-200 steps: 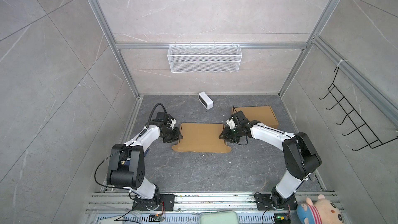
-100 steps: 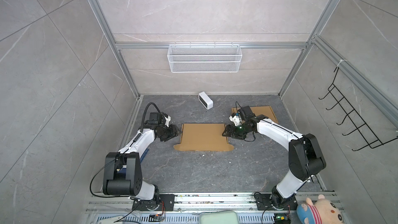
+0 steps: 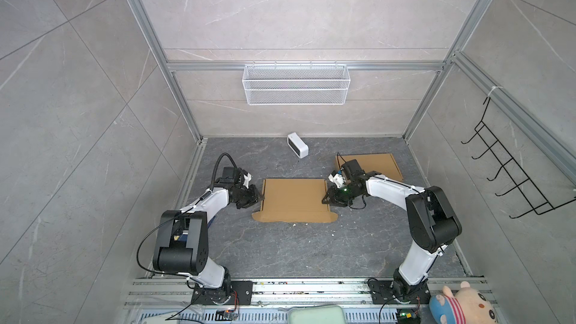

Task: Fold the paper box
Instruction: 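Press the flattened cardboard's edges down with both grippers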

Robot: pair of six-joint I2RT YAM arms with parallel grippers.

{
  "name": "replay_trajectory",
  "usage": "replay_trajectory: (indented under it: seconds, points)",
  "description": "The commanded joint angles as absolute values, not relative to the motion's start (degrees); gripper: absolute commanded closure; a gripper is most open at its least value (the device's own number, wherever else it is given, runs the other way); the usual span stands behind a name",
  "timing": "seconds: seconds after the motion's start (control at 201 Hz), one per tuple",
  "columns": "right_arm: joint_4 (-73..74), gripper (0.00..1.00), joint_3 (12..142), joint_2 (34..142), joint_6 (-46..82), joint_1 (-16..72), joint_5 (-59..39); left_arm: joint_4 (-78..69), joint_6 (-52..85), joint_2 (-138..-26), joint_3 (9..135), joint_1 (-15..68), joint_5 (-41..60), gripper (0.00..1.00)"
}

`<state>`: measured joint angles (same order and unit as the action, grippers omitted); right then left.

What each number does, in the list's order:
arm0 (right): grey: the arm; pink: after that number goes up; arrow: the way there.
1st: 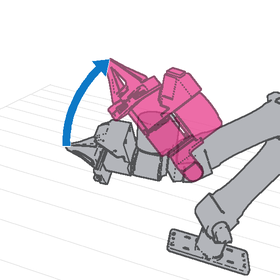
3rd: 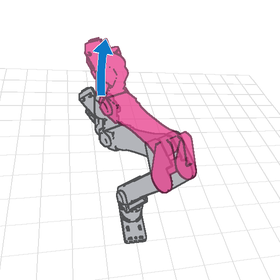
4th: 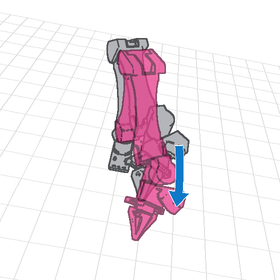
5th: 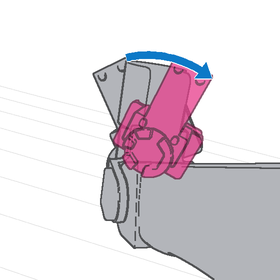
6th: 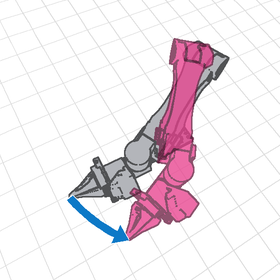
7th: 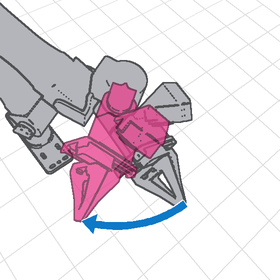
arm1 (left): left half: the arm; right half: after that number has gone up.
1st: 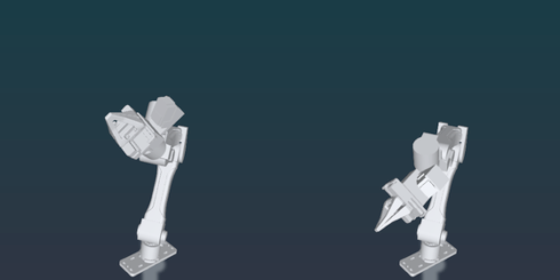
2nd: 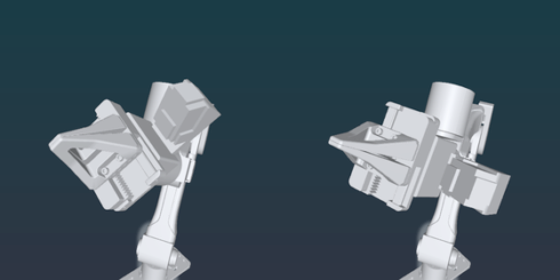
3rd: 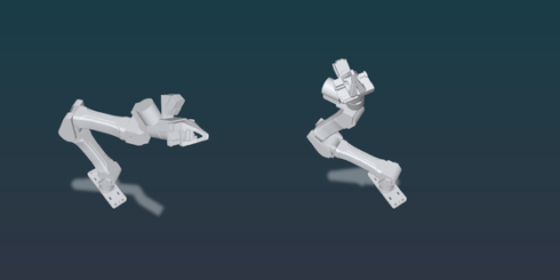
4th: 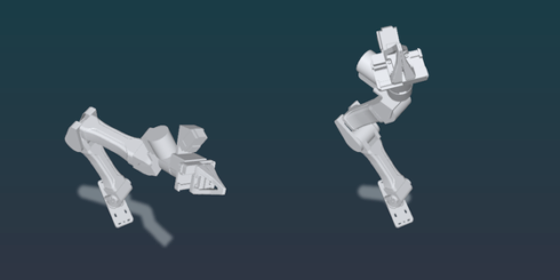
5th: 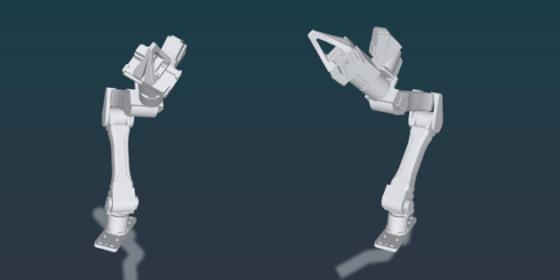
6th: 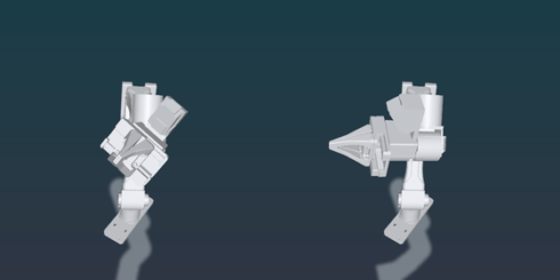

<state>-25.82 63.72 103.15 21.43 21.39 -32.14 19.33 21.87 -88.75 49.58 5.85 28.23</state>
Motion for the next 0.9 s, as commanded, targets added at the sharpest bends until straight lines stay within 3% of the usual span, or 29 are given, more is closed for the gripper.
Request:
replay_trajectory:
  seconds: [0.0,0.179,0.284,0.413,0.582,0.896]
  points:
    - [-24.4,0.68,62.5,104.8,21.7,21.6,-31.0,19.6,21.6,-89.3,49.4,6.4,26.1,0.73]
    - [-24.5,0.69,62.8,104.9,21.3,21.7,-30.7,21.0,20.9,-89.6,50.4,6.7,24.9,0.77]
    - [-24.8,0.59,63.5,104.1,21.0,21.5,-33.5,22.8,20.6,-87.8,51.9,6.6,25.7,0.75]
    - [-23.7,0.40,64.8,102.7,22.5,20.2,-39.6,23.1,20.8,-84.5,52.9,5.5,26.3,0.59]
    - [-21.3,0.28,64.8,103.0,24.1,17.9,-41.7,10.2,26.5,-84.6,49.1,4.5,30.8,0.40]
    - [-19.0,0.25,61.9,102.8,25.9,17.4,-42.9,-4.0,26.2,-91.9,46.7,4.5,31.7,0.37]
